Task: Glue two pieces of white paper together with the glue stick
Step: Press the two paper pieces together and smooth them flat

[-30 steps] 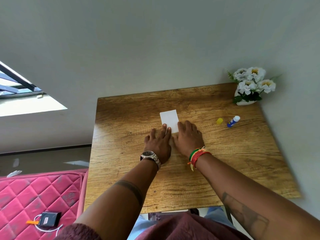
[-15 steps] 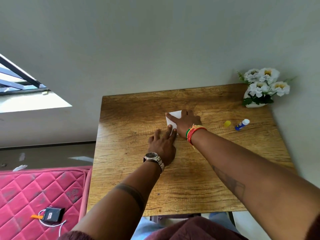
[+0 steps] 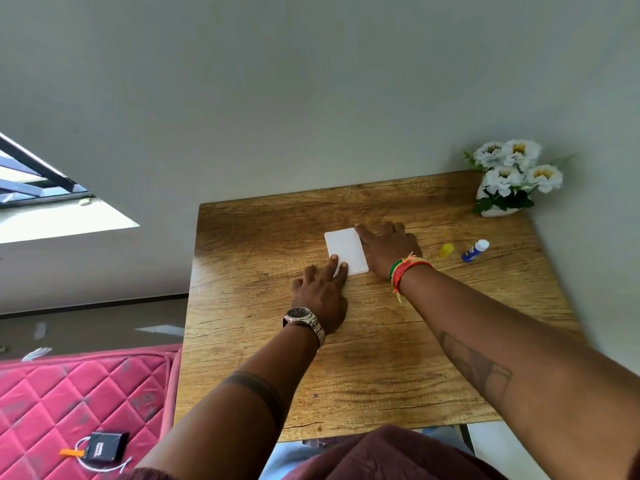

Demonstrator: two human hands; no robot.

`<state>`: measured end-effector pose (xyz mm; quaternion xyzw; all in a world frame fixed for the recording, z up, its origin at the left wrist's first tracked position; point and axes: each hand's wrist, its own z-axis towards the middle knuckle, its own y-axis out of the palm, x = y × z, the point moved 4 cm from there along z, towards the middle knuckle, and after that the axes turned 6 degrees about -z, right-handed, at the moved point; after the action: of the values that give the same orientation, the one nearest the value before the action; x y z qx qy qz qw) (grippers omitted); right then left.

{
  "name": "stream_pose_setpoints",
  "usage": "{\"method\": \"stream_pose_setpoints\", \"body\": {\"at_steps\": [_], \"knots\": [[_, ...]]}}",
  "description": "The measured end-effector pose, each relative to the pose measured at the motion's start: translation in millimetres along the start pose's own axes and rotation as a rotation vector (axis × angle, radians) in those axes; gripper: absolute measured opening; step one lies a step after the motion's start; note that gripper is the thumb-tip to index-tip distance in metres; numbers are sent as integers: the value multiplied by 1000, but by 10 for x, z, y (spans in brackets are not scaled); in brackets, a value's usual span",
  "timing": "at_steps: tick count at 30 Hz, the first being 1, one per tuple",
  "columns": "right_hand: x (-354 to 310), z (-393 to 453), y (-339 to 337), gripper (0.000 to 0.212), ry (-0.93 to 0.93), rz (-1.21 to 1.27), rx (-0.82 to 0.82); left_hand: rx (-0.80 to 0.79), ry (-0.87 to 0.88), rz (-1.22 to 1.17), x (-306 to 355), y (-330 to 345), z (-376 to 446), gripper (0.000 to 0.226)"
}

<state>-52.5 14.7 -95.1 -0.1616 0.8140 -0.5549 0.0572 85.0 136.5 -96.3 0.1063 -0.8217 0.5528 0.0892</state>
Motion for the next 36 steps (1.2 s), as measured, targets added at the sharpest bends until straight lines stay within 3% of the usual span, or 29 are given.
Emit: {"method": "stream_pose_setpoints", "body": {"at_steps": [7, 13, 19, 22, 30, 36], "knots": [[-149, -110, -2, 74, -34, -26, -25, -30, -15, 20, 35, -95, 58, 64], [-123, 6, 42, 81, -34, 24, -110, 4, -23, -3, 108, -463, 456, 41], [-31, 142, 120, 60, -31, 57, -97, -23, -124, -99, -138, -328, 725, 68], [-4, 174, 144, 66, -46, 43, -96, -81, -97, -149, -244, -279, 811, 77], [11, 265, 20, 97, -73, 33, -263, -64, -80, -107, -272, -249, 827, 77], [102, 153, 82, 77, -117, 64, -200, -66, -88, -110, -276, -240, 833, 78]]}}
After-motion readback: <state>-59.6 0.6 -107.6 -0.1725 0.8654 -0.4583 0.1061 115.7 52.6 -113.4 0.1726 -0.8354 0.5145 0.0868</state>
